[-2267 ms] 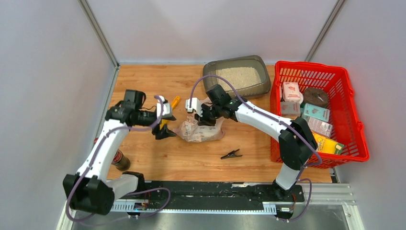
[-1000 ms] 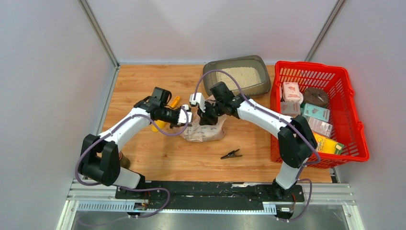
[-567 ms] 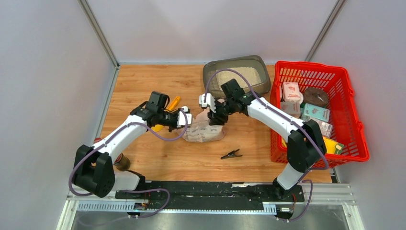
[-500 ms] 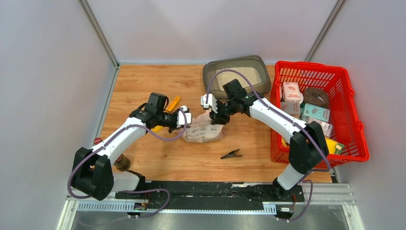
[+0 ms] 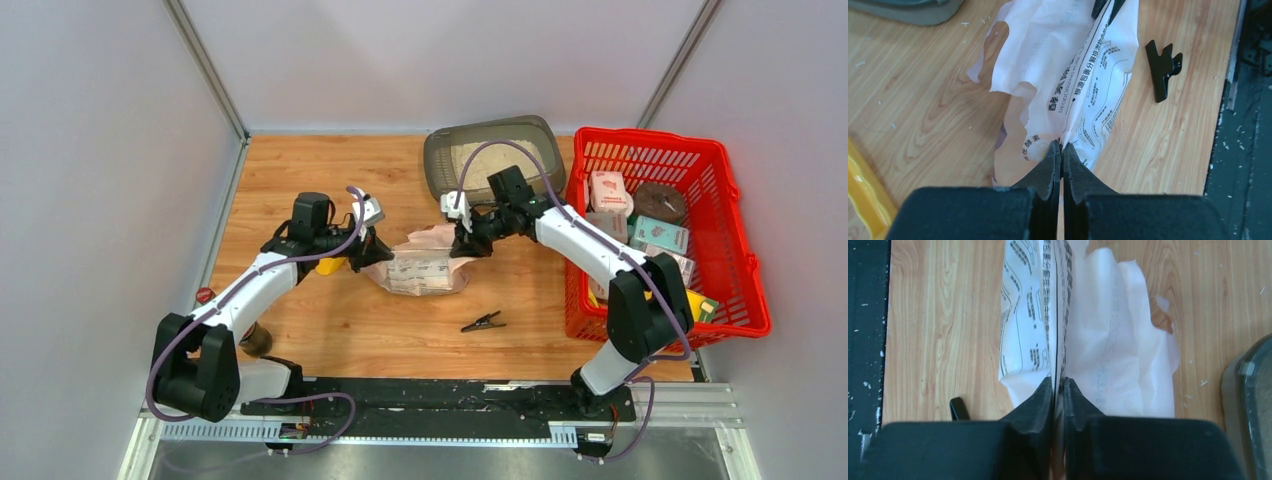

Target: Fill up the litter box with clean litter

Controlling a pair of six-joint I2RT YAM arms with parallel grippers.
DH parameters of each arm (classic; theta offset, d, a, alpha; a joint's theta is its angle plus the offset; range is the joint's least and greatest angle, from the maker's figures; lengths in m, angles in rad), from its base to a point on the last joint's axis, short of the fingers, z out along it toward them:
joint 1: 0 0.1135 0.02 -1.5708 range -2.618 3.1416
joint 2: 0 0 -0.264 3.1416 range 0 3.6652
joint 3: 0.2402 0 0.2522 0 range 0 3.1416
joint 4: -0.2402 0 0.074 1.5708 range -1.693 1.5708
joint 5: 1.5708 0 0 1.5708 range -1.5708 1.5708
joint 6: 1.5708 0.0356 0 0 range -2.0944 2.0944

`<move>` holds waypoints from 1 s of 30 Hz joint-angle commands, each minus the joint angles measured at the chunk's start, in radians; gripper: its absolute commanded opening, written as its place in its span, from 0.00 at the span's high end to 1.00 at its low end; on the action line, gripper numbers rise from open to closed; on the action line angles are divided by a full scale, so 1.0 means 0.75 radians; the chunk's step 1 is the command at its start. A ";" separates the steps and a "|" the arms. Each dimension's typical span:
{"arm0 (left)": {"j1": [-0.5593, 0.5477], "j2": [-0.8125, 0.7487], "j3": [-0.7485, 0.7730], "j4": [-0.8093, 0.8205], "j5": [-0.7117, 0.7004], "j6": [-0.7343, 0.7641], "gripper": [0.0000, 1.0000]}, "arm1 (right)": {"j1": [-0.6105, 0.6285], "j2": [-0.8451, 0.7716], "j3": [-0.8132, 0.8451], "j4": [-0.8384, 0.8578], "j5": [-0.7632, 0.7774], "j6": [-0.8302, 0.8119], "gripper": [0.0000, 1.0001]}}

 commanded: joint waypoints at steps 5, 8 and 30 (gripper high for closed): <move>0.132 -0.070 0.011 -0.002 -0.027 -0.134 1.00 | -0.180 -0.105 0.065 -0.480 0.296 -0.150 0.49; 0.132 -0.054 0.021 -0.014 -0.008 -0.148 1.00 | -0.180 -0.207 0.078 -0.388 0.237 -0.030 0.40; 0.132 -0.091 -0.067 0.151 -0.014 -0.359 1.00 | 0.252 -0.162 -0.202 0.437 0.636 -0.018 0.08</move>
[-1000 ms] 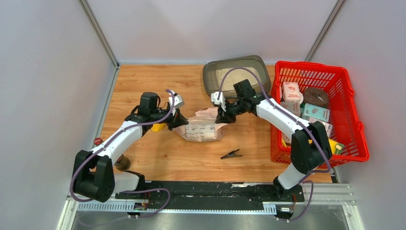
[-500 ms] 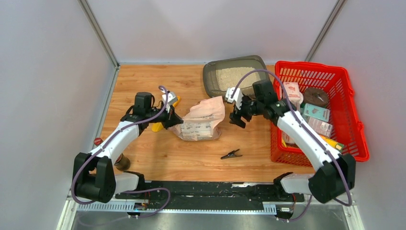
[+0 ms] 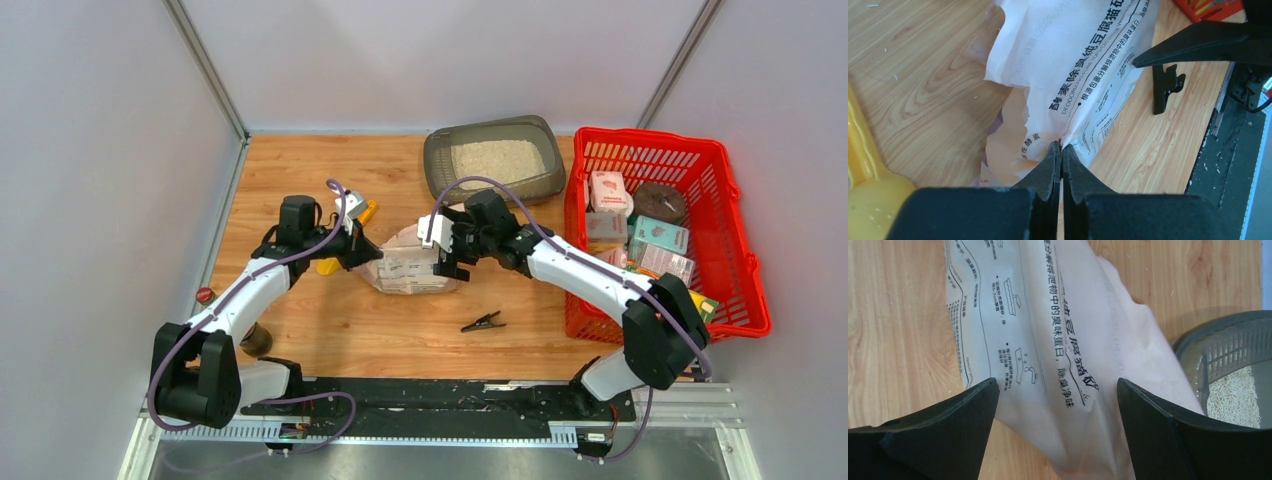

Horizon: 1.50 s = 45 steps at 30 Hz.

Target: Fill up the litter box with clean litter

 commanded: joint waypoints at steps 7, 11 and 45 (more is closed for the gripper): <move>0.032 -0.058 -0.064 0.246 -0.032 -0.263 1.00 | -0.101 0.094 0.076 -0.166 -0.057 -0.056 0.42; 0.032 -0.062 -0.074 0.208 -0.023 -0.213 1.00 | -0.152 0.125 0.193 -0.315 -0.177 -0.013 0.72; 0.028 -0.068 0.071 0.003 0.114 0.056 1.00 | 0.136 0.409 0.428 0.120 -0.444 0.053 0.23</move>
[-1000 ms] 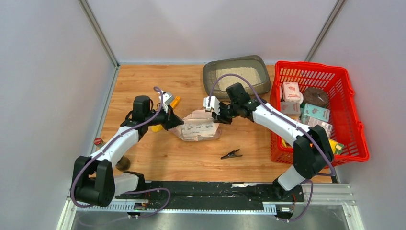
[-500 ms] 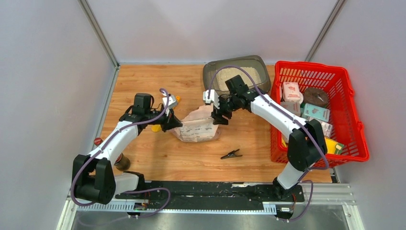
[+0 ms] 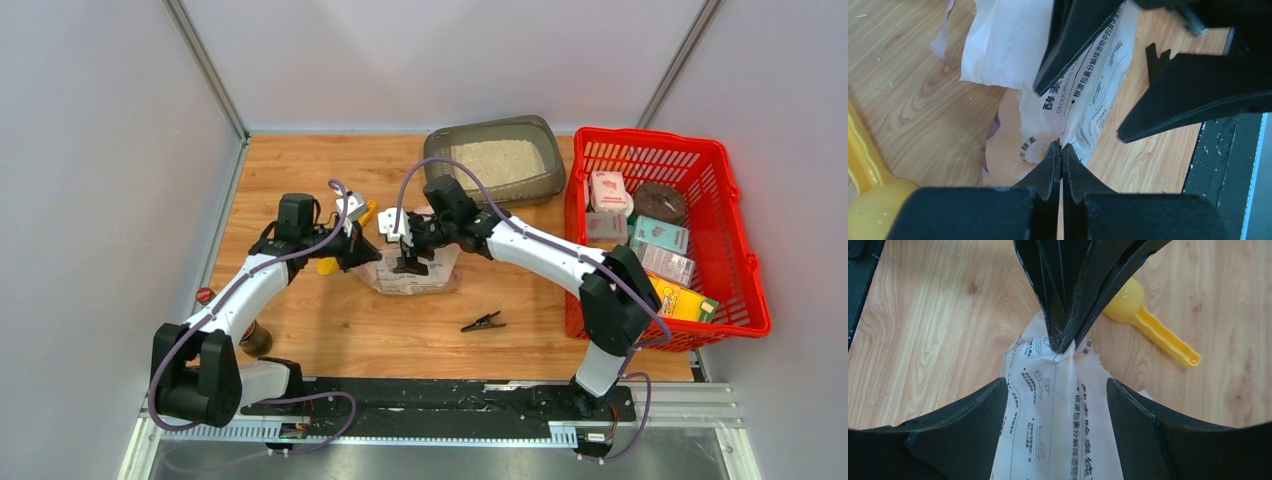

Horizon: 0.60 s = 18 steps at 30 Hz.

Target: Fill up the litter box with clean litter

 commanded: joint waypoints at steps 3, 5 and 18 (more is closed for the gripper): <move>0.012 -0.101 0.010 0.128 0.045 -0.138 1.00 | 0.017 0.151 0.053 0.133 -0.072 0.037 0.24; 0.012 -0.123 0.002 0.128 0.056 -0.154 1.00 | 0.015 0.194 0.053 0.148 -0.064 0.055 0.31; 0.000 -0.173 -0.014 -0.099 0.199 0.363 0.53 | -0.051 0.243 0.155 -0.081 -0.168 0.108 0.83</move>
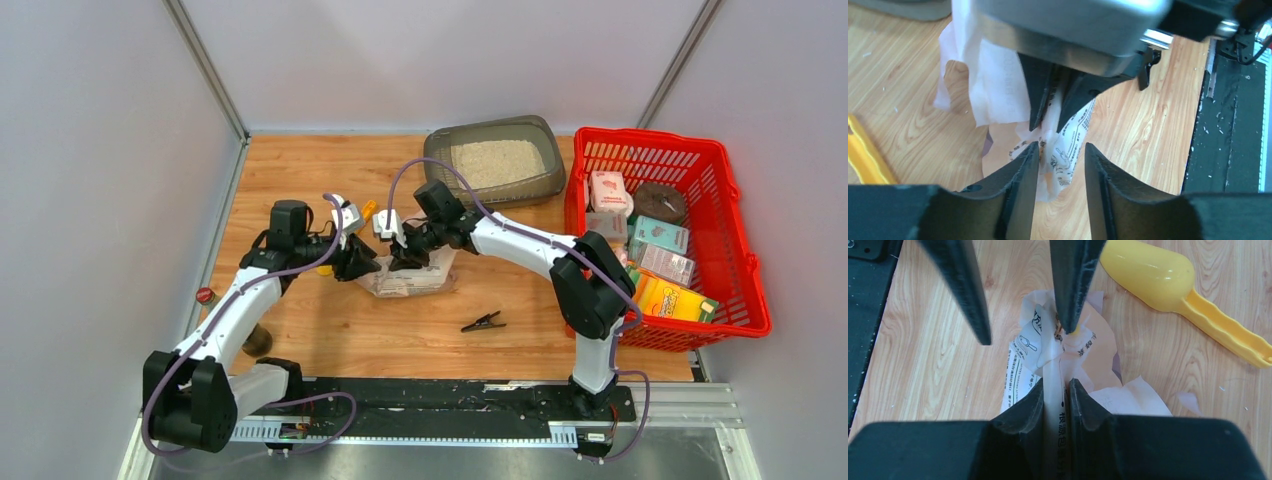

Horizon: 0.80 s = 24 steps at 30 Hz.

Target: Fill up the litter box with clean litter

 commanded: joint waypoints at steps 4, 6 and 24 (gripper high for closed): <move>-0.043 0.056 0.081 -0.065 0.163 0.377 0.46 | -0.034 0.025 0.124 -0.095 -0.082 0.066 0.85; -0.068 0.089 0.095 -0.049 0.157 0.425 0.44 | -0.034 0.021 0.134 -0.099 -0.088 0.068 0.85; -0.119 0.255 0.147 0.076 0.093 0.304 1.00 | -0.198 -0.122 0.022 -0.342 -0.049 -0.068 0.53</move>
